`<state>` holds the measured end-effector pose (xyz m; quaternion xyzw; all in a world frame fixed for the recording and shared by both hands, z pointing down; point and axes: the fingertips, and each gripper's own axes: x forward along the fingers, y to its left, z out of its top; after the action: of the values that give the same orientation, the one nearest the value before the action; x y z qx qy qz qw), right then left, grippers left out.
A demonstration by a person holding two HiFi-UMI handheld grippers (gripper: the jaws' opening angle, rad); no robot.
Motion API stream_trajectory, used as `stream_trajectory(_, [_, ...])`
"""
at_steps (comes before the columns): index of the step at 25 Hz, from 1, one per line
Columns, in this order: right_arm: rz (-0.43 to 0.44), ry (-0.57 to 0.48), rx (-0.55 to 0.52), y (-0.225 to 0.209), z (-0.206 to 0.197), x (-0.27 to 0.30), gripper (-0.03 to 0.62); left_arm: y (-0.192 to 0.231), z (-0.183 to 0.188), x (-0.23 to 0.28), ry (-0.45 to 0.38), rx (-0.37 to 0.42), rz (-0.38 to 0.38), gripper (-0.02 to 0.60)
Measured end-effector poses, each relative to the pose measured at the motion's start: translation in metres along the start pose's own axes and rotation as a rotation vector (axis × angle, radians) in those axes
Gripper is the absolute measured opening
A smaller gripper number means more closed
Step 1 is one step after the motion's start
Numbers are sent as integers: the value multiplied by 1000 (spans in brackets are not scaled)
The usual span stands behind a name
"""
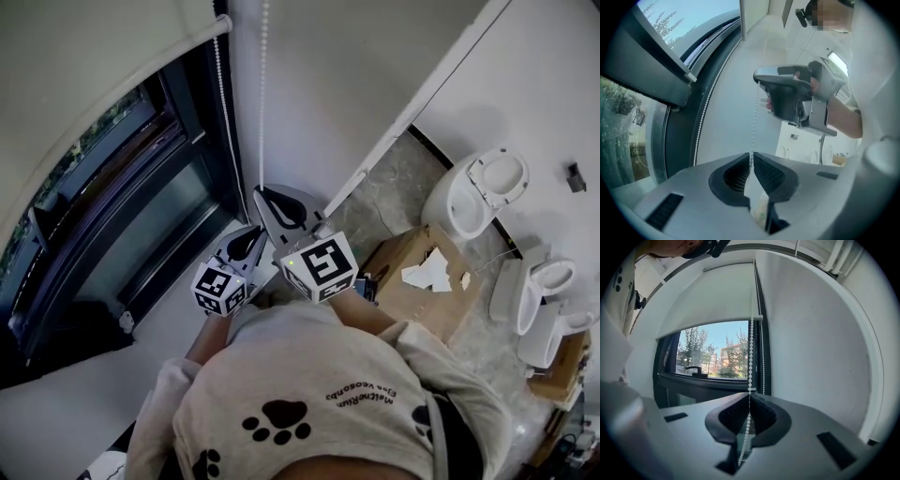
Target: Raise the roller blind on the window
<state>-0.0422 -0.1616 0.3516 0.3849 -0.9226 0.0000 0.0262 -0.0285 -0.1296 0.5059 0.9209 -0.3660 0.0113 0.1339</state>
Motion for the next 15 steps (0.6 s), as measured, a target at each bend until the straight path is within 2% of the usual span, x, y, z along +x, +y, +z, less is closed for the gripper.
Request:
stream_trajectory(1, [2,0,5,0,0,0,11,-1,8,-3,-16,-9,-3,32])
stream_trajectory(3, [5,-2,8,-1,0,0,11,-6,28,-8,-52,-18,-24,128])
stream_trajectory(6, [8,-4,6,-1,0,0,11,-16,68,-18,-96,43,-71,129])
stream_trajectory(9, [8,-4,6,0,-1,0,11,-19,112,-29,-134,102,-78,129])
stream_trajectory(13, [6,-9,15,-2,-2,-1,11,-24,160,-34,-100,202,-77,121])
stream_trajectory(15, [4,-14,13,-2,-2,-1,11,-24,183,-37,-120,221,-80,120])
